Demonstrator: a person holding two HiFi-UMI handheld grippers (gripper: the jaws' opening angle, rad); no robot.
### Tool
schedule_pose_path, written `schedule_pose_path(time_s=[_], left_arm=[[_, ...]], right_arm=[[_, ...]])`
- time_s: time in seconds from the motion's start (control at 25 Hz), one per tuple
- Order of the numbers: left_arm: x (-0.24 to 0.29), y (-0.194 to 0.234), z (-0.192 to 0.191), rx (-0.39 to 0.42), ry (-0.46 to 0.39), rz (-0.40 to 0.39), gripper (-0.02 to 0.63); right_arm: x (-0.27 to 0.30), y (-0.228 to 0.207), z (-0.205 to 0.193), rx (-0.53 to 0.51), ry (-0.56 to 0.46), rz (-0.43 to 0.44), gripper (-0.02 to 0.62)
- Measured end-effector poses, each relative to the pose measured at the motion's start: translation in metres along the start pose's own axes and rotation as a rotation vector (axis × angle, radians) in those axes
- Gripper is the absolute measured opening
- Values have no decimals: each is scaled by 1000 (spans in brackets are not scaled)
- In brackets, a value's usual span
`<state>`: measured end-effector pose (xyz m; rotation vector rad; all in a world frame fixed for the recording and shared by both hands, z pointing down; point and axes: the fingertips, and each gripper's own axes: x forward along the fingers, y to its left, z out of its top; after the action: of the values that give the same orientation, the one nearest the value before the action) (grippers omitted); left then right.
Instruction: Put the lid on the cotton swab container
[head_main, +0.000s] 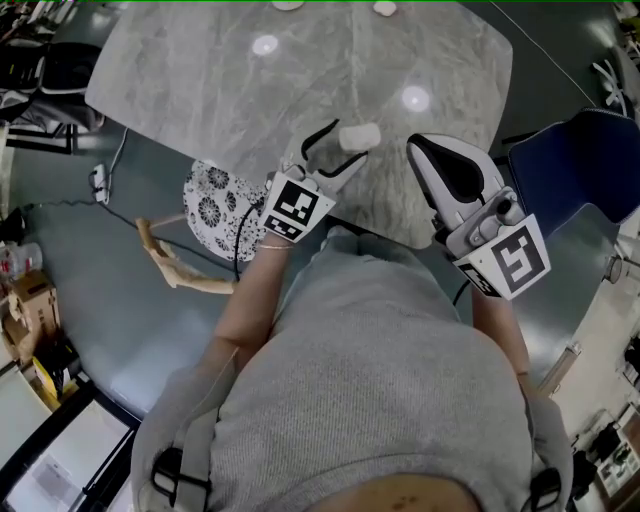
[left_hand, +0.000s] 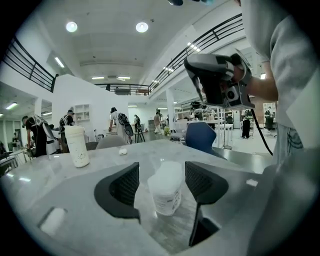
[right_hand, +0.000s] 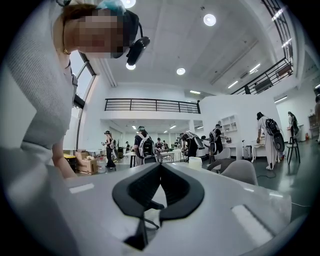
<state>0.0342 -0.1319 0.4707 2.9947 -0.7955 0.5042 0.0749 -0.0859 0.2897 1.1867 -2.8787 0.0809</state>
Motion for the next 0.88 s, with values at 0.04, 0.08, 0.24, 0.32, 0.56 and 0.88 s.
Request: schedule_pose_path(time_s=[0.04, 0.08, 0.24, 0.32, 0.56, 0.88], left_arm=[[-4, 1, 8, 5, -15, 11, 291], [-8, 3, 16, 10, -30, 20, 290], [-22, 9, 51, 15, -91, 52, 265], [-30, 12, 68, 10, -127, 69, 238], [-46, 11, 98, 25, -158, 107, 154], [-67, 6, 129, 26, -242, 199, 0]], right_arm=[[1, 0, -1, 2, 0, 0, 3], [2, 0, -1, 2, 0, 1, 3], [5, 4, -1, 1, -5, 11, 3], [7, 6, 0, 2, -10, 15, 3], [5, 11, 0, 7, -23, 32, 3], [-1, 22, -5, 14, -34, 78, 3]])
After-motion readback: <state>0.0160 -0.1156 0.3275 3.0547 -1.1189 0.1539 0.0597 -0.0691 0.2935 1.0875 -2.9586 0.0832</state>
